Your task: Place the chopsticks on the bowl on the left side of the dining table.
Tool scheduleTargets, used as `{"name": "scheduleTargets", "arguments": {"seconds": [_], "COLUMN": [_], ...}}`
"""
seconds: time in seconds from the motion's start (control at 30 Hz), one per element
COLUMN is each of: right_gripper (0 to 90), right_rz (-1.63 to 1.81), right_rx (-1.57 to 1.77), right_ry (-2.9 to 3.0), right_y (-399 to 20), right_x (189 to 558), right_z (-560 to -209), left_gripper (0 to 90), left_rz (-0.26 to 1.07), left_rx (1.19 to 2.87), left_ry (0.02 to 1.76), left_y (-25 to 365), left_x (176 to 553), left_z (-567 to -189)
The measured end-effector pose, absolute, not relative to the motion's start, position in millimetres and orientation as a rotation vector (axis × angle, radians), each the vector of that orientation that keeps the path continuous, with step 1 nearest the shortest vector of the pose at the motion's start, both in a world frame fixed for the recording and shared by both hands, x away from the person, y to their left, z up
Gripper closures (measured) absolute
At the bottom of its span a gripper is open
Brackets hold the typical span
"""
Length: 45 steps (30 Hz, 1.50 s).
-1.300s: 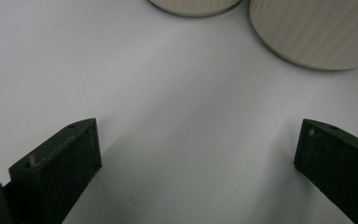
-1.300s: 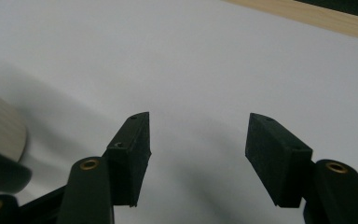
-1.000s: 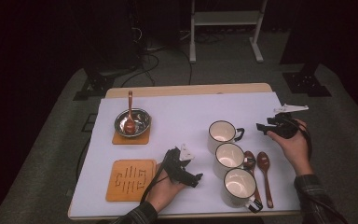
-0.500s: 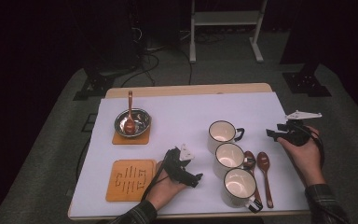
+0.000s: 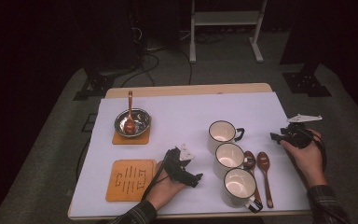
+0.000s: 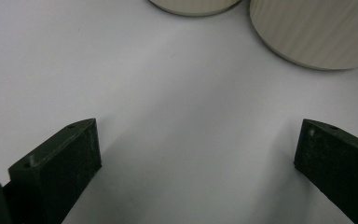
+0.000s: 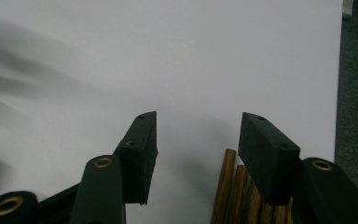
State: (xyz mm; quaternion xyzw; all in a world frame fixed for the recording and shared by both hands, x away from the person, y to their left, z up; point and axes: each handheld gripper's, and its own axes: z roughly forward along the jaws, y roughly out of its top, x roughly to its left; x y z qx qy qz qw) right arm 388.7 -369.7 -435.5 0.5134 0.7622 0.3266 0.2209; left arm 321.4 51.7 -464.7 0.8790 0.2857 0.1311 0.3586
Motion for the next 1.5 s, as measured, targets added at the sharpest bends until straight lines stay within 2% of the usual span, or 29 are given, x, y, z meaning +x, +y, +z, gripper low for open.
{"name": "scheduleTargets", "arguments": {"seconds": [0.27, 1.23, 1.5], "right_gripper": [51.3, 80.8, 82.8], "right_rz": [0.868, 0.84, 0.866], "right_rx": [1.459, 1.522, 1.542], "right_ry": [2.132, 2.148, 2.141], "right_y": [-375.2, -376.6, -376.3], "right_x": [391.0, 391.9, 393.6], "right_z": [-444.8, -448.4, -446.8], "left_gripper": [0.0, 0.0, 0.0], "left_rz": [0.338, 0.338, 0.34], "left_rx": [2.267, 2.268, 2.269], "left_ry": [0.737, 0.737, 0.736], "left_y": [51.7, 51.6, 51.7], "left_x": [321.5, 321.5, 321.6], "left_z": [-464.8, -464.8, -464.8]}}
